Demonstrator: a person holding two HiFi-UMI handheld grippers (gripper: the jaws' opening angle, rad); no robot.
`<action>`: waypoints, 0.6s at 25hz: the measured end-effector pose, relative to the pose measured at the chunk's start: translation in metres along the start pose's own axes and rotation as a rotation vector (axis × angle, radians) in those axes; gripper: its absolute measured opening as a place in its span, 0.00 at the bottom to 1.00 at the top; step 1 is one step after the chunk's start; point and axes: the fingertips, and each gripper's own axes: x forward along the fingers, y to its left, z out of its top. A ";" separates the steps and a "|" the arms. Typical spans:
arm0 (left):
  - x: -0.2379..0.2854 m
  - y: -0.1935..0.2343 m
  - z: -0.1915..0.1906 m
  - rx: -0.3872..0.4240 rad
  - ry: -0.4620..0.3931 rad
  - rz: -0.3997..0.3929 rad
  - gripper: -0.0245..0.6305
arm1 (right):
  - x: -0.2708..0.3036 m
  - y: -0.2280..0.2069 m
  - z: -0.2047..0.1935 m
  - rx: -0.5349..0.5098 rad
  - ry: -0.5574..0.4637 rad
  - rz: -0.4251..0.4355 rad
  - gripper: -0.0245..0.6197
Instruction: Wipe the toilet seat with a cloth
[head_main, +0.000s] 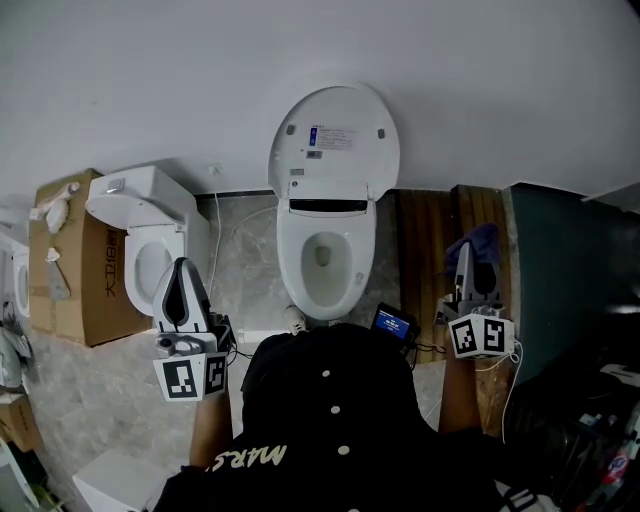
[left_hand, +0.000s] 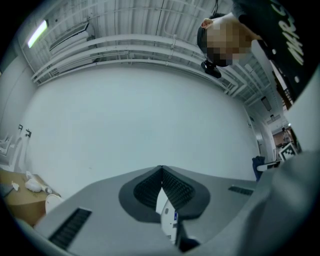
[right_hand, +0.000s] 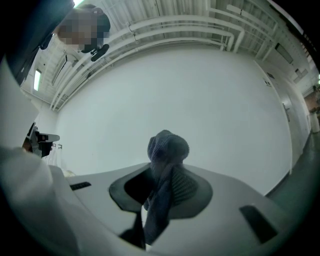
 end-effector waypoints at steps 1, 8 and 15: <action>0.000 0.000 0.001 0.006 -0.003 0.004 0.05 | 0.001 -0.001 -0.001 -0.001 0.000 0.001 0.17; -0.001 0.004 0.001 0.008 -0.006 0.018 0.05 | 0.010 0.003 -0.002 -0.005 0.001 0.024 0.17; -0.005 -0.003 0.000 0.003 -0.005 0.010 0.05 | 0.013 0.009 0.000 -0.016 0.005 0.035 0.17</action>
